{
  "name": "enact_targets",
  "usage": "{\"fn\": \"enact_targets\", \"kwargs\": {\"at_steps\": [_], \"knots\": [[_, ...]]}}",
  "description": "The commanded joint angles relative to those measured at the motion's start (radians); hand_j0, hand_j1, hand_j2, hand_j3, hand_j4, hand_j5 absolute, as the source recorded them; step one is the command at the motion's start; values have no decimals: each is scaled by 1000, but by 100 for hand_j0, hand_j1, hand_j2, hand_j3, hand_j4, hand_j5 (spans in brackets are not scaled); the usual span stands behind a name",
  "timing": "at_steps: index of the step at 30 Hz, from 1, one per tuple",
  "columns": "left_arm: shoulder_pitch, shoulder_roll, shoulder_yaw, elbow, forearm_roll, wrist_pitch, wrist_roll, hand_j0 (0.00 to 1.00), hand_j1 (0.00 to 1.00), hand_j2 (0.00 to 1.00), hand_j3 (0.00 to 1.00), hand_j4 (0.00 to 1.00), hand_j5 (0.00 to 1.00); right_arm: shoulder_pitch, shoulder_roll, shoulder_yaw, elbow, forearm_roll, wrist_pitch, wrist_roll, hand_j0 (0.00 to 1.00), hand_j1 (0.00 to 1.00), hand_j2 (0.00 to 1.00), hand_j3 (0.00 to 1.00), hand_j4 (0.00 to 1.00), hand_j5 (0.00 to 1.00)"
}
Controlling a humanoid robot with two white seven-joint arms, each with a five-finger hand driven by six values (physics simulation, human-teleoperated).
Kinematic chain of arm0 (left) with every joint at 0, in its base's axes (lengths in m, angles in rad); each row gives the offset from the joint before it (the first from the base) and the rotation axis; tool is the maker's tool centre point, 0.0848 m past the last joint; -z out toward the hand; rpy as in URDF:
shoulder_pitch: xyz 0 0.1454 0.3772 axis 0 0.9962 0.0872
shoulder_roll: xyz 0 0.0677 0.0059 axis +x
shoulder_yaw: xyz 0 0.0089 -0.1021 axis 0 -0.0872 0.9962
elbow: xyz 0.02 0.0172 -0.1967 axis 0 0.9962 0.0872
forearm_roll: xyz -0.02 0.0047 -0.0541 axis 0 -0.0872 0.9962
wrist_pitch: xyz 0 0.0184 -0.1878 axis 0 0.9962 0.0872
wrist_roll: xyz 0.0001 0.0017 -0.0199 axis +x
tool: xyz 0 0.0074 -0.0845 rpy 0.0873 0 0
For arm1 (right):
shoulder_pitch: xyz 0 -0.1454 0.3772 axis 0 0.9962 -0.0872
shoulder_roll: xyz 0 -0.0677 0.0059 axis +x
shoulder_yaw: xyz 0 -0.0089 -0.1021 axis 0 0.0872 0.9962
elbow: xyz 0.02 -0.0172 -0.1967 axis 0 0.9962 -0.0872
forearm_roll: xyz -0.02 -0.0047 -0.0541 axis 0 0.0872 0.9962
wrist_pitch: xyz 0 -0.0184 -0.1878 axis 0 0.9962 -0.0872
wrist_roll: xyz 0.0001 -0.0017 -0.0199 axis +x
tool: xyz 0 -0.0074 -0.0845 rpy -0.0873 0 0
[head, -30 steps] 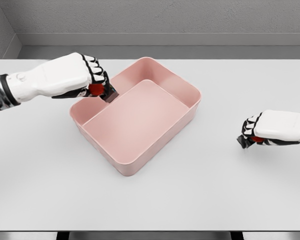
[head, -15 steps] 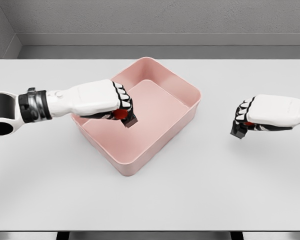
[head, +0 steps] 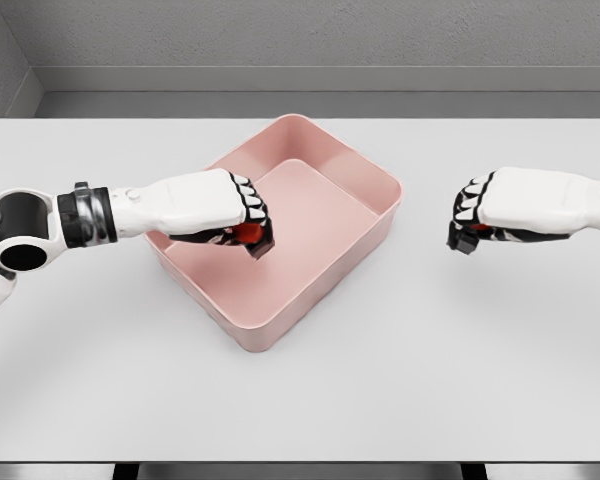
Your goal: Put the industrial switch in the basket with both arms
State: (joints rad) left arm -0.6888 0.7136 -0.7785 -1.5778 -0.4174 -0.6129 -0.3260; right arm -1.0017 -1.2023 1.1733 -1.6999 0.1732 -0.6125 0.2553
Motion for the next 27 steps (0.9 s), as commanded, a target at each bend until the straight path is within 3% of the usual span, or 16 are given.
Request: {"fn": "enact_targets", "kwargs": {"at_steps": [1,3,13,17,22,27], "knots": [[0,1,2,-1,9,2,4,93,93,93,93,93,93,0,13,-1,0,-8,2,-1,49,49,49,49,49,49],[0,3,2,-2,11,2,5,100,100,100,100,100,100,-9,23,-1,0,-12,2,-2,49,49,49,49,49,49],[3,17,13,-18,25,2,5,100,100,100,100,100,100,-63,61,-1,-1,-23,2,-4,49,49,49,49,49,49],[-44,174,12,-120,172,2,5,100,100,100,100,100,100,-86,82,-1,-1,-23,2,-5,49,49,49,49,49,49],[-66,394,-2,-185,184,2,8,100,100,100,100,100,100,-112,96,-1,-1,-40,2,-5,49,49,49,49,49,49],[-67,417,-36,-174,181,2,1,100,100,100,100,100,100,-133,118,-1,-1,-43,2,-5,49,49,49,49,49,49]]}}
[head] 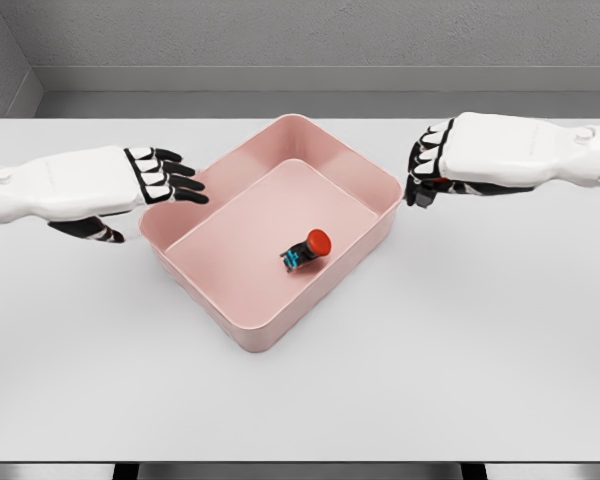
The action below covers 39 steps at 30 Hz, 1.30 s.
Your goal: Put the industrial switch in the basket with both arms
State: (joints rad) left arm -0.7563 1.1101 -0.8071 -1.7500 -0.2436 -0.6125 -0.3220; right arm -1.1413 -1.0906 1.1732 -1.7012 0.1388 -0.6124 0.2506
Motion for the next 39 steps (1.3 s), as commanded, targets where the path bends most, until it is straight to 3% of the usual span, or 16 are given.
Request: {"fn": "enact_targets", "kwargs": {"at_steps": [1,39], "knots": [[0,17,-12,-3,9,2,-3,100,100,100,100,100,100,-1,12,-1,0,-10,2,-1,49,49,49,49,49,49],[25,27,-12,-13,9,2,-5,100,100,100,100,100,100,-117,245,3,17,-21,2,7,50,50,50,50,50,50]]}}
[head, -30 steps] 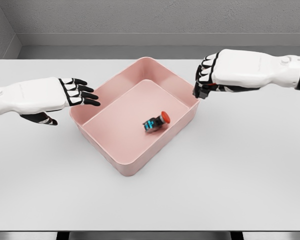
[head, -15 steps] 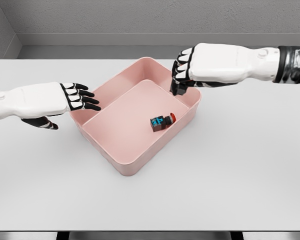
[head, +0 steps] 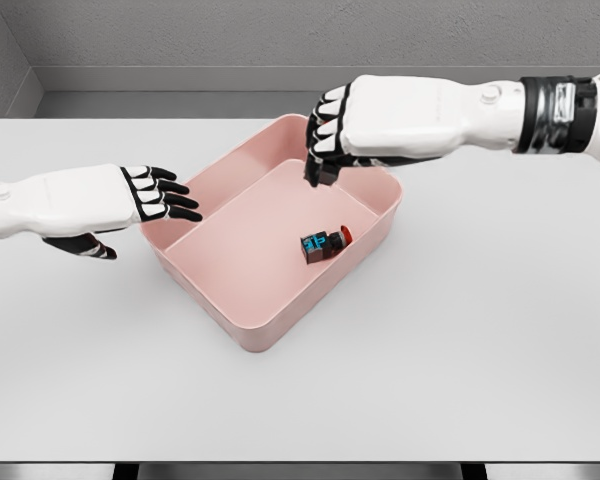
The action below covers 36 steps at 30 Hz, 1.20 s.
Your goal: Put the industrial switch in the basket with both arms
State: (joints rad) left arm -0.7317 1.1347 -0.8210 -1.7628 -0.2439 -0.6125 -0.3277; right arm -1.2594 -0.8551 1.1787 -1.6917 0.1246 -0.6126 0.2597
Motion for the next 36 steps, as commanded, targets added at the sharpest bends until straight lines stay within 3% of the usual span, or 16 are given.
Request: {"fn": "enact_targets", "kwargs": {"at_steps": [1,6,7,8,9,14,16,21,25,29,36], "knots": [[0,2,2,0,9,2,-1,100,100,100,100,100,100,0,18,-2,10,-8,2,-2,51,51,51,51,51,51],[5,5,0,-1,11,2,-1,100,100,100,100,100,100,-20,68,-1,24,-11,2,-7,52,52,52,52,52,52],[3,11,0,-1,11,2,-1,100,100,100,100,100,100,-21,83,-1,24,-11,2,-7,59,59,59,59,59,59],[5,14,0,-1,11,2,-1,100,100,100,100,100,100,-21,96,-1,32,-11,2,-10,85,85,85,85,85,85],[3,14,0,0,11,2,-1,100,100,100,100,100,100,-21,96,-1,41,-10,2,-8,100,100,100,100,100,100],[3,13,2,0,11,2,1,100,100,100,100,100,100,-31,93,-5,43,-8,2,-2,100,100,100,100,100,100],[5,13,0,-1,11,2,2,100,100,100,100,100,100,-32,68,-7,81,-6,2,-2,100,100,100,100,100,100],[5,13,0,0,9,2,6,100,100,100,100,100,100,14,-177,-7,187,-8,2,-7,100,100,100,100,100,100],[5,14,0,-1,9,2,6,100,100,100,100,100,100,75,-283,-8,264,-10,2,-11,100,100,100,100,100,100],[3,16,0,0,11,2,6,100,100,100,100,100,100,104,-320,-10,279,-10,2,-23,100,100,100,100,100,100],[5,26,0,0,11,2,6,100,100,100,100,100,100,104,-300,-7,279,-8,2,-22,100,100,100,100,100,100]]}}
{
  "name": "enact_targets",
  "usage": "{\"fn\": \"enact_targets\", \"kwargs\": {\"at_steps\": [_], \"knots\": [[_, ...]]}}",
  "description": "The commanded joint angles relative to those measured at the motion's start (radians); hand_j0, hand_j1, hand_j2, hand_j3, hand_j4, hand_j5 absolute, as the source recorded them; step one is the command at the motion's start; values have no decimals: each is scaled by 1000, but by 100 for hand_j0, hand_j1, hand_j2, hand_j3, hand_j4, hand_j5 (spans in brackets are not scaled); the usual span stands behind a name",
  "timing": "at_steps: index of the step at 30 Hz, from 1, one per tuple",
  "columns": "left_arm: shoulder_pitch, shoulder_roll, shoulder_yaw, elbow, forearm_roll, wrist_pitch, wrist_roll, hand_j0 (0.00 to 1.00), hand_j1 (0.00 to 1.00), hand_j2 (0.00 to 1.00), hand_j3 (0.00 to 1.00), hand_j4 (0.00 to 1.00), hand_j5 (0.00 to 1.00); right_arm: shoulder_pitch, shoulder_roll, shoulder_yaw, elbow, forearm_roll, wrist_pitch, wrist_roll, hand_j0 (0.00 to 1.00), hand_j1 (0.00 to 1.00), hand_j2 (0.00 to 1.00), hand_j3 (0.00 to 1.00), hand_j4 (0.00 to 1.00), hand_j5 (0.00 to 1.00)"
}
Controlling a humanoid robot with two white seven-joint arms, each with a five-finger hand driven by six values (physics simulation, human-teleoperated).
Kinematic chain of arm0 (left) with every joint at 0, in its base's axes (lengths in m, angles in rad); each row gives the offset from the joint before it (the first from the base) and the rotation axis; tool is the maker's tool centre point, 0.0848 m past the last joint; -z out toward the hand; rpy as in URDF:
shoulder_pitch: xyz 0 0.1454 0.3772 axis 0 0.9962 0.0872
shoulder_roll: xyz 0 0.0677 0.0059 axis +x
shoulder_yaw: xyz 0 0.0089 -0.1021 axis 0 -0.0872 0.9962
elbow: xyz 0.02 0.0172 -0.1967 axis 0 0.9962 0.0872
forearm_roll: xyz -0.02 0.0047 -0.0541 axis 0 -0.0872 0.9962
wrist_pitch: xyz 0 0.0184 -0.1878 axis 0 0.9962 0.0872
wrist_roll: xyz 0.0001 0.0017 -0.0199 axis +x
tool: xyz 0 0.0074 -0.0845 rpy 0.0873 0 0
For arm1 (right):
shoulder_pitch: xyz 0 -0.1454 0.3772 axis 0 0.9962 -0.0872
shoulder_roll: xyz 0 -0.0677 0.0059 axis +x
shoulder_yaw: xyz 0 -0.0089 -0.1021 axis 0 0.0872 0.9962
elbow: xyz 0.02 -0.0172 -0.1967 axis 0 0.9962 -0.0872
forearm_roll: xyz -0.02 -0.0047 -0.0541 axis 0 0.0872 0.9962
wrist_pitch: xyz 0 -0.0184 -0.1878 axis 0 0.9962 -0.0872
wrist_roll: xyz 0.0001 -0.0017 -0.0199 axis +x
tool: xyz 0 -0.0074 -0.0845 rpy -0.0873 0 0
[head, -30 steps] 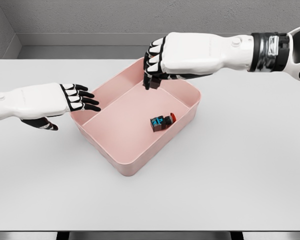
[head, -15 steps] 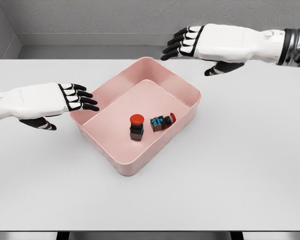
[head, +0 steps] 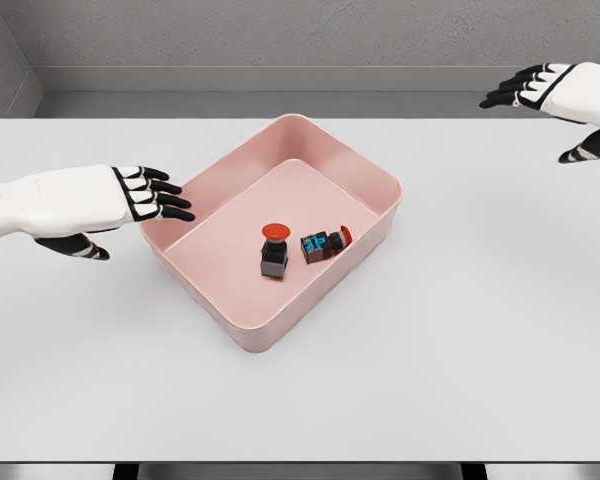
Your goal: Put the industrial switch in the basket with both arms
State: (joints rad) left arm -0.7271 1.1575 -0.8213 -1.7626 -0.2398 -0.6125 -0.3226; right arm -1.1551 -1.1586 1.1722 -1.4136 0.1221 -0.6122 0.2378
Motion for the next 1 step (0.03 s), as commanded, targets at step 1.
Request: {"fn": "enact_targets", "kwargs": {"at_steps": [1], "knots": [[0,2,1,0,5,2,0,100,100,100,100,100,100,0,5,0,1,-5,1,0,100,100,100,100,100,100]]}}
